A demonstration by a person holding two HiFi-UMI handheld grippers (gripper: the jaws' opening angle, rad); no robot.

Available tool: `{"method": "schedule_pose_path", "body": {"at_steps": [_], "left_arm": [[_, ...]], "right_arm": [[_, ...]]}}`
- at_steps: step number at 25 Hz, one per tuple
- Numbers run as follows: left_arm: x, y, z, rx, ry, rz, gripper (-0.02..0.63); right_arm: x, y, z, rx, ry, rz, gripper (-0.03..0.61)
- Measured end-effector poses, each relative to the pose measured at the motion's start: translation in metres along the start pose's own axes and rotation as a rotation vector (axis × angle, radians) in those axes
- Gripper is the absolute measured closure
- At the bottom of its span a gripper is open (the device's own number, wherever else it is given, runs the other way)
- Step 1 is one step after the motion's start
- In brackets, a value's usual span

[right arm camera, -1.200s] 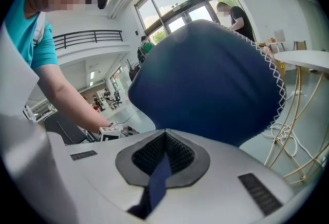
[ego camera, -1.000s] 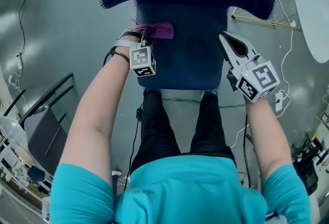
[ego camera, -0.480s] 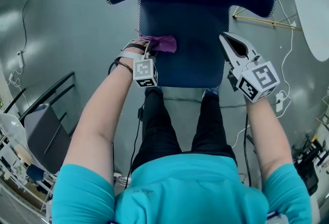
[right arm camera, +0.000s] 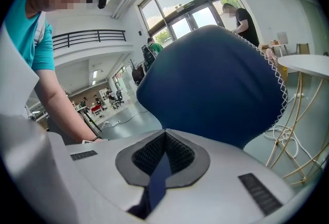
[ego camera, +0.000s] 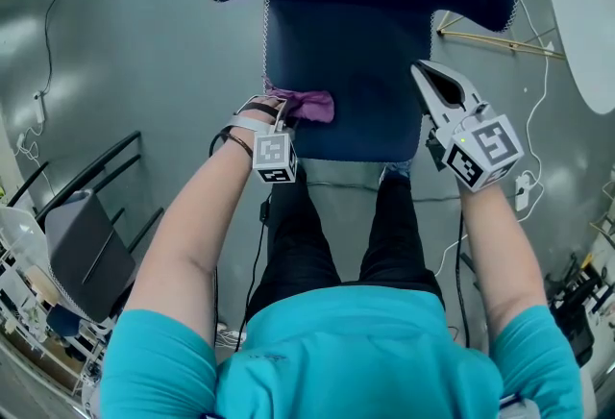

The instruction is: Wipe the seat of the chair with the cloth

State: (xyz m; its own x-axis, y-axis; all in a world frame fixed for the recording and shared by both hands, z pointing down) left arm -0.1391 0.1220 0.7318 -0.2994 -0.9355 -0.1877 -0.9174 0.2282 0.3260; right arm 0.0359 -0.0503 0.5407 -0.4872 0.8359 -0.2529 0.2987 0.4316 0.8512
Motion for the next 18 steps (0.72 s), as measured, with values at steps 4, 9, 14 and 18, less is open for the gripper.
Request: {"method": "schedule_pose_path", "body": {"at_steps": [4, 9, 14, 18], "left_arm": [[-0.013, 0.0, 0.004, -0.009, 0.009, 0.016, 0.563], [-0.033, -0.001, 0.008, -0.019, 0.038, 0.022, 0.563], [-0.051, -0.001, 0.012, -0.026, 0.055, 0.044, 0.563], [-0.059, -0.002, 0.015, -0.032, 0.078, 0.049, 0.563]], "right_arm": [[0.003, -0.002, -0.002, -0.005, -0.006, 0.0, 0.583], [0.006, -0.004, -0.002, -0.01, -0.01, 0.002, 0.583], [0.008, -0.003, -0.001, -0.006, -0.01, 0.002, 0.581], [0.008, -0.003, -0.002, -0.006, -0.013, -0.001, 0.581]]}}
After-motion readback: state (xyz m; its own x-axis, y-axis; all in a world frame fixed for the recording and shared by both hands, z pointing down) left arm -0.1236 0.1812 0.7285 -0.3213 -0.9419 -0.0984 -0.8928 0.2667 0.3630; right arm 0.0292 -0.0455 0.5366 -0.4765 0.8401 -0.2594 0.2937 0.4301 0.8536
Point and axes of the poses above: the fingertips, and each gripper's own axes: z backward along the fingers, x to its left, y out of its underside, the point moved 5 cm from there along z, backward along the fingers, and after that the axes turned 5 degrees about z, right-handed, at the moved point
